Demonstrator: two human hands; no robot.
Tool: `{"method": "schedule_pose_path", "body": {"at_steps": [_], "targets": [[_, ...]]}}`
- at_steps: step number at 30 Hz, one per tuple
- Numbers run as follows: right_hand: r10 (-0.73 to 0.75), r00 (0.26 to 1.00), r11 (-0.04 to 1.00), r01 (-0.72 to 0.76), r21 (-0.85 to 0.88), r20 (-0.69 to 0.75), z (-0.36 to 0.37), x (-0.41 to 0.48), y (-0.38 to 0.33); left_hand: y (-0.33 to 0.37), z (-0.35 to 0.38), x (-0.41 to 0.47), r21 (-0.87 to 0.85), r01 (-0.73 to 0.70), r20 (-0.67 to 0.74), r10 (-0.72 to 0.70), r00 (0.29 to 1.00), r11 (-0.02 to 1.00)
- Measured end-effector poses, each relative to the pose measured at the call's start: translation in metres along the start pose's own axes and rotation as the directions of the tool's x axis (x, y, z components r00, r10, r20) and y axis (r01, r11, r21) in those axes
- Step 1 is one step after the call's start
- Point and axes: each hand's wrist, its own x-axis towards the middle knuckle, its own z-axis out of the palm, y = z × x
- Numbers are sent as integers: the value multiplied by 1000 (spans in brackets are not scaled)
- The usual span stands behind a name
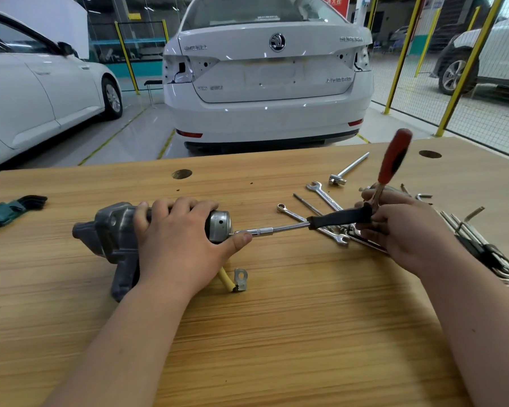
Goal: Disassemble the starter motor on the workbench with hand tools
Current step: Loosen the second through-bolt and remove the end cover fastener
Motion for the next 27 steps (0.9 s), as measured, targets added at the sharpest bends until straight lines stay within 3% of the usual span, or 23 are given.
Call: {"method": "schedule_pose_path", "body": {"at_steps": [8, 12, 18, 27], "targets": [[-55, 998, 990, 52, -129, -17, -3, 5, 3, -1, 0, 1, -10, 5, 13, -5, 1000, 1000], [-38, 999, 991, 37, -127, 1, -6, 2, -1, 0, 0, 2, -17, 9, 11, -8, 1000, 1000], [8, 998, 961, 9, -277, 62, -12, -5, -8, -1, 0, 2, -26, 11, 18, -10, 1000, 1000], [-16, 1000, 937, 12, -348, -7, -12, -1, -5, -2, 2, 2, -25, 10, 4, -10, 1000, 1000]]}}
